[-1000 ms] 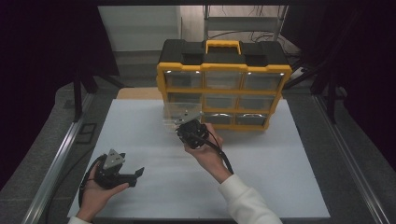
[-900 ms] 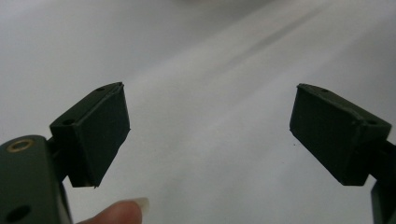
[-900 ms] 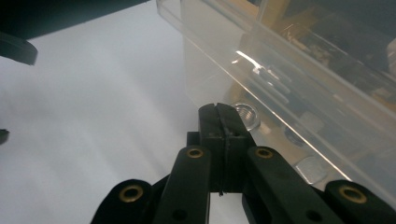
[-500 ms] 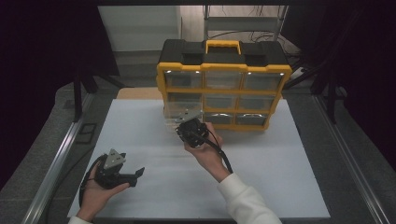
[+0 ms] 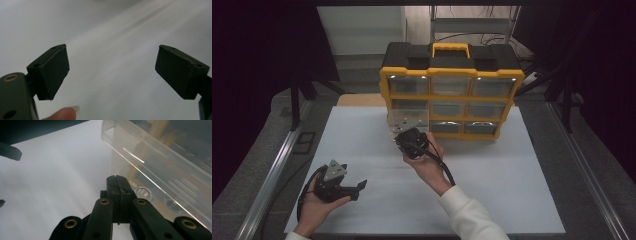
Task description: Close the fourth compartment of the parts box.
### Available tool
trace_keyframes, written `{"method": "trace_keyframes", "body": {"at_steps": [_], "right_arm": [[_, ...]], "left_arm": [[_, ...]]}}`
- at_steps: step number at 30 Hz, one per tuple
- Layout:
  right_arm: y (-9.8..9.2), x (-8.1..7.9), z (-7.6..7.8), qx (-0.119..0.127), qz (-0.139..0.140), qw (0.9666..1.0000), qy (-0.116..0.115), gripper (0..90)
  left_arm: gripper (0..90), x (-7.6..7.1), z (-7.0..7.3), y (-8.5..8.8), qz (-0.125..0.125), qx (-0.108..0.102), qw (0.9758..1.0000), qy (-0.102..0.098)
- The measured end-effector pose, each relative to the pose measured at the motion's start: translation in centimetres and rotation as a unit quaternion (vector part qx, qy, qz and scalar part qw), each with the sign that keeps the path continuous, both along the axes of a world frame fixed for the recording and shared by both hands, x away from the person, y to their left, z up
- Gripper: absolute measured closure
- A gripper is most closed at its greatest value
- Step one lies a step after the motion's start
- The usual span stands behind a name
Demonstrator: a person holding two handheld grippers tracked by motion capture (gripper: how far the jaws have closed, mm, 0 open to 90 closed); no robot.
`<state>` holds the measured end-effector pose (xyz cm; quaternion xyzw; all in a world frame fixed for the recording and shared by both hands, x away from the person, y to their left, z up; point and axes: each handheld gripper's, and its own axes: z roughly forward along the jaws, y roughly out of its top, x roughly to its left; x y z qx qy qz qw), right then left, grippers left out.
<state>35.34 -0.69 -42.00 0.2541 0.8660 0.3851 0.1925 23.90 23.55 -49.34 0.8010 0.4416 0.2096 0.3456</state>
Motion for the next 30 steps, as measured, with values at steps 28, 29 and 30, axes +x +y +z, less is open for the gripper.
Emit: {"method": "trace_keyframes", "body": {"at_steps": [28, 29, 30], "right_arm": [[-0.37, 0.67, 0.34, 0.017, -0.028, 0.9994, -0.01, 90.0], [-0.37, 0.67, 0.34, 0.017, -0.028, 0.9994, -0.01, 90.0], [-0.6, 0.69, 0.39, 0.017, -0.029, 0.9994, -0.01, 90.0]], "left_arm": [[12.7, -0.06, -0.06, 0.07, -0.001, 0.001, 1.0, 0.001], [12.7, -0.06, -0.06, 0.07, -0.001, 0.001, 1.0, 0.001], [12.7, -0.05, -0.08, 0.08, 0.0, 0.0, 1.0, 0.001]]}}
